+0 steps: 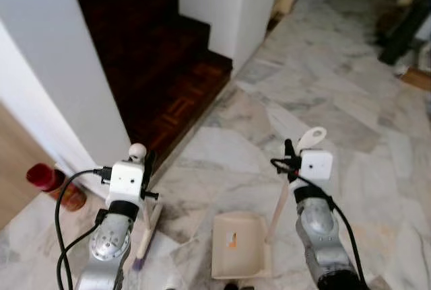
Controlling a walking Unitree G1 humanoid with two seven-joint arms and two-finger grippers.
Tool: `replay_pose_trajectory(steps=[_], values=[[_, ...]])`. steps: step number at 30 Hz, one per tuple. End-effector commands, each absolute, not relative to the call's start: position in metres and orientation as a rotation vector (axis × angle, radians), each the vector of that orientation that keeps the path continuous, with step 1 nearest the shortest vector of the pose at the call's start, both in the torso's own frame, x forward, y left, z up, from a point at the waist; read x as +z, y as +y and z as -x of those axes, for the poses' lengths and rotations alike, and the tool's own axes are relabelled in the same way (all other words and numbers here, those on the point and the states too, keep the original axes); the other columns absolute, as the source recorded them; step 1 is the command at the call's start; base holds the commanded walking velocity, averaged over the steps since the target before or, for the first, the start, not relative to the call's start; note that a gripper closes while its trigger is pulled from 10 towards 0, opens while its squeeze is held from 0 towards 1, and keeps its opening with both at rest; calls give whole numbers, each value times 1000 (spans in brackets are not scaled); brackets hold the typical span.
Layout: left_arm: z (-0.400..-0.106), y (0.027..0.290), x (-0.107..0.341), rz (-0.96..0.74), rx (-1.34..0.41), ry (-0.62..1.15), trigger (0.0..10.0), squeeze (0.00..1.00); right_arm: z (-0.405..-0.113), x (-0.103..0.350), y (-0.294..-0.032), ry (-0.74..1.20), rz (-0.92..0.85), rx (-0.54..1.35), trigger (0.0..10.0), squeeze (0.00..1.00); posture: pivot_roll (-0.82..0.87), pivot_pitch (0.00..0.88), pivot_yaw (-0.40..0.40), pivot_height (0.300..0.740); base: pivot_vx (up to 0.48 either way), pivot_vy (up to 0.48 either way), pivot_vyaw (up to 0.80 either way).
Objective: Sweep floor
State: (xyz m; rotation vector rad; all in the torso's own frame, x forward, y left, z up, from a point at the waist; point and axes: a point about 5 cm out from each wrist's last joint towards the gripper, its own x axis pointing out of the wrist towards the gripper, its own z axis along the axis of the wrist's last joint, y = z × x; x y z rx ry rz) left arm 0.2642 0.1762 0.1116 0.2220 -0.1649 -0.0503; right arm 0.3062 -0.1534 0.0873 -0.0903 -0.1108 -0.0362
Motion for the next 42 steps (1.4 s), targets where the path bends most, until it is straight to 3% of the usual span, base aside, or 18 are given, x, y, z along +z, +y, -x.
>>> replay_pose_trajectory(steps=[1, 10, 19, 34, 42], values=[[-266, 174, 118, -238, -60, -193, 10000, 0, -307, 93, -156, -142, 78, -53, 10000, 0, 156, 111, 22, 740, 0, 0, -800], [-270, 174, 118, -240, -57, -198, 10000, 0, -307, 94, -153, -149, 79, -44, 10000, 0, 153, 114, 10, 740, 0, 0, -800], [-269, 172, 117, -238, -51, -199, 10000, 0, -306, 95, -151, -155, 90, -25, 10000, 0, 144, 124, 2, 740, 0, 0, 0], [-265, 173, 117, -239, -45, -194, 10000, 0, -305, 96, -150, -156, 89, -18, 10000, 0, 151, 145, 0, 740, 0, -49, -798], [-266, 173, 116, -241, -44, -193, 10000, 0, -305, 98, -151, -174, 83, -16, 10000, 0, 152, 145, 0, 740, 0, -243, 0]])
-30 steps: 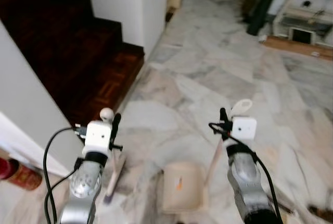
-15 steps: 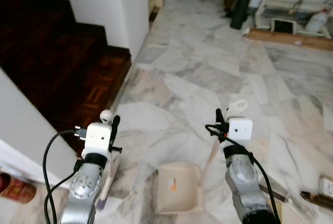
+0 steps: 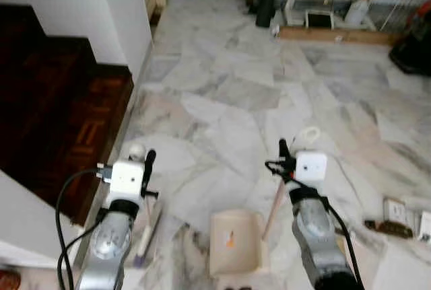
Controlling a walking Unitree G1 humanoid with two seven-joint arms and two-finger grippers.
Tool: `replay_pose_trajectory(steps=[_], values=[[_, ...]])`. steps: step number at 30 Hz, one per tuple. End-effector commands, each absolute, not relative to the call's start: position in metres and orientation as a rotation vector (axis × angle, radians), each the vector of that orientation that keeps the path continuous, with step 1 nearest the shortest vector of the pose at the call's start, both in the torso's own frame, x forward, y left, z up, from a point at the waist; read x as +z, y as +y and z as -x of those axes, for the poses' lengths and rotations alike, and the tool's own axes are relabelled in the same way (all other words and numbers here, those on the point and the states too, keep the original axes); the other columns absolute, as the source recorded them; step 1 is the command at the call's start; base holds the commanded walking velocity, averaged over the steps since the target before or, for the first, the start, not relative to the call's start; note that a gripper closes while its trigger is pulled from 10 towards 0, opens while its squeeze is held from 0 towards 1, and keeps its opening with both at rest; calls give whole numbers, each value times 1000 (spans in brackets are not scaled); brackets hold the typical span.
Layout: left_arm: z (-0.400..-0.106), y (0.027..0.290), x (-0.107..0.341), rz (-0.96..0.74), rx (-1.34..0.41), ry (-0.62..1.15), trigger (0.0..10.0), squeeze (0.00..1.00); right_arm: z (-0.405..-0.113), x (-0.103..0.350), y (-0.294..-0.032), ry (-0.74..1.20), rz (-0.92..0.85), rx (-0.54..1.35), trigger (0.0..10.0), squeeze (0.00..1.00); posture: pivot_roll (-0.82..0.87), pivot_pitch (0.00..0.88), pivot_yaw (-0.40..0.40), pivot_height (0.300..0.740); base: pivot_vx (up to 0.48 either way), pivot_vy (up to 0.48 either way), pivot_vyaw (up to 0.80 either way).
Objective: Sweep floor
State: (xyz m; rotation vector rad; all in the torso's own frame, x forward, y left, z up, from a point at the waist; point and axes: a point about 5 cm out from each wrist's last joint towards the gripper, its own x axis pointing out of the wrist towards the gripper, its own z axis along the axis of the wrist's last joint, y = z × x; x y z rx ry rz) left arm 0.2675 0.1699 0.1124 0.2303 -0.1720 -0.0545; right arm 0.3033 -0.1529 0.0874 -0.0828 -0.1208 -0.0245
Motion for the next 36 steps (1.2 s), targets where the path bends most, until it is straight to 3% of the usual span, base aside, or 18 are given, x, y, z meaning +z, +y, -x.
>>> replay_pose_trajectory(steps=[1, 36], values=[[-266, 173, 116, -241, -44, -193, 10000, 0, -305, 98, -151, -175, 84, -15, 10000, 0, 152, 145, 0, 740, 0, -247, 0], [-268, 170, 117, -231, -33, -208, 10000, 0, -312, 111, -157, -216, 75, -13, 10000, 0, 139, 126, -18, 740, 0, -249, -90]])
